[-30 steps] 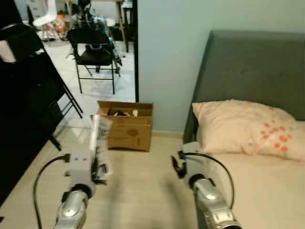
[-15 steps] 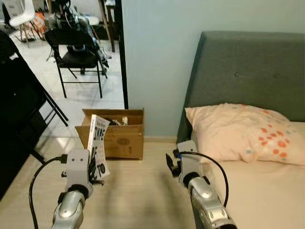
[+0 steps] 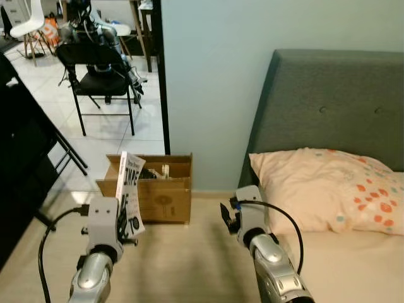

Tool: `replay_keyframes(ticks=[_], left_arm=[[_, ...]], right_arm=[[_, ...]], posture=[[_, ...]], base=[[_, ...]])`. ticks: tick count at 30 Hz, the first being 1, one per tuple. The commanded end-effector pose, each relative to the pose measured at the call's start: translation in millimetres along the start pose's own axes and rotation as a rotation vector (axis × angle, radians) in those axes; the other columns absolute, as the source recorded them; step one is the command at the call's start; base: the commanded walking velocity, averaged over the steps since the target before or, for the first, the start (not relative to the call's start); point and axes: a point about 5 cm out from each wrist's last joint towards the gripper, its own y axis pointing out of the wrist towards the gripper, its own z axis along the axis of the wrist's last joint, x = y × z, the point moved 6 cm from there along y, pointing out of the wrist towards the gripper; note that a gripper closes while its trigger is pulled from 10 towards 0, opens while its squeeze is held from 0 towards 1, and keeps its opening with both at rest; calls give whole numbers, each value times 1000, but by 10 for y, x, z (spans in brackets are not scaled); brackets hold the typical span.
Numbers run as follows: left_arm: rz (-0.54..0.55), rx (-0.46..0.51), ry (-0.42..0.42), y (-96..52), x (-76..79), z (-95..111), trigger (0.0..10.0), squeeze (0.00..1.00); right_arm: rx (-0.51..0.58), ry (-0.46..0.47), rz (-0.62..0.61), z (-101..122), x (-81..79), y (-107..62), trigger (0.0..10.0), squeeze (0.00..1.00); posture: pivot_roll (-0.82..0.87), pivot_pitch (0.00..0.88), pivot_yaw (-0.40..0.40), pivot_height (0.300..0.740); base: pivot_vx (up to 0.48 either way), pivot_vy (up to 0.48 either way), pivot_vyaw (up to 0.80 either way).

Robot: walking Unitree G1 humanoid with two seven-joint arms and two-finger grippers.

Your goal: Clean up the room

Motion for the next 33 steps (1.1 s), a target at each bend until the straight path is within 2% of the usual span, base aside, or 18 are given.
replay_keyframes(ticks=[1, 13, 20, 33], left_arm=[[16, 12, 6, -14, -57, 21, 10000, 0], [6, 12, 2, -2, -34, 24, 10000, 0], [-4, 12, -3, 0, -4, 22, 10000, 0], [8, 13, 9, 4, -23, 15, 10000, 0]], right_arm=[[2, 5, 9, 6, -47, 2, 10000, 0], [2, 7, 0, 8, -27, 0, 10000, 0], [-6, 14, -8, 0, -11, 2, 10000, 0], [-16, 29, -31, -14, 45, 9, 10000, 0]], posture=[[-48, 65, -12, 740], [-55, 67, -6, 740], [-55, 69, -6, 740], [-53, 67, -7, 740]], base=[[341, 0, 0], [335, 0, 0], [0, 0, 0], [0, 0, -800]])
